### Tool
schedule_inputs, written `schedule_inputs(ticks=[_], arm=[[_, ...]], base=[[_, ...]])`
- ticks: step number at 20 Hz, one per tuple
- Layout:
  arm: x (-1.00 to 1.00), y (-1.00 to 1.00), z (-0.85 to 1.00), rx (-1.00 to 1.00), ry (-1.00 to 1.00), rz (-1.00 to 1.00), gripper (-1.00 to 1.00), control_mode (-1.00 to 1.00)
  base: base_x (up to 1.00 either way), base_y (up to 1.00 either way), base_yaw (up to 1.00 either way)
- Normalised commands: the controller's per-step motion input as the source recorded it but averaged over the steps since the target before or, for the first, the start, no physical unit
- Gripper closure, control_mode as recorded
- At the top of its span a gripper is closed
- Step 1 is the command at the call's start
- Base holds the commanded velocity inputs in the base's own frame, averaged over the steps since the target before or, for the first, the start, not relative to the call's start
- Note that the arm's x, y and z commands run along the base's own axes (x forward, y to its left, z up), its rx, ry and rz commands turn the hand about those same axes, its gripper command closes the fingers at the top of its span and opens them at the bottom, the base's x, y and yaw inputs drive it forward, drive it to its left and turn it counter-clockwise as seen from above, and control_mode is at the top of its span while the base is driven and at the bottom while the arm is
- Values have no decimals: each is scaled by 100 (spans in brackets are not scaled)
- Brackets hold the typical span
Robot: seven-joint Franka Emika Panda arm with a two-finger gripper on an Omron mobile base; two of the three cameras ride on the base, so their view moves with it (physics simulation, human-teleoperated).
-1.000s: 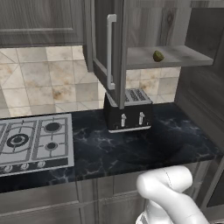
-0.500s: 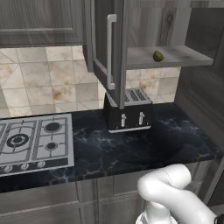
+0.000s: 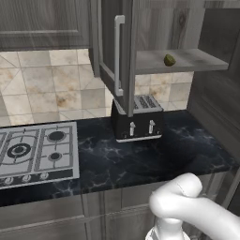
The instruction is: Pick the kiwi from the counter and place it in the cabinet. Then close the cabinet.
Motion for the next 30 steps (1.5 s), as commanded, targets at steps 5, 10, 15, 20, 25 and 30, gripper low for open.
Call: schedule_inputs(ticks=[5,10,15,20,25,30], arm=[[95,-31,-1,0,0,10,-100,-100],[53,-4,0,-2,-6,13,-100,-100],[-3,71,-16,-19,-25,16,-100,-100],[6,100,-12,-24,-33,7,-100,-100],[72,83,0,-14,-16,-1,-100,-100],[100,79,0,-12,-3,-10,-100,-100]], base=[[0,0,0],[0,0,0],[0,0,0],[0,0,0],[0,0,0],[0,0,0]])
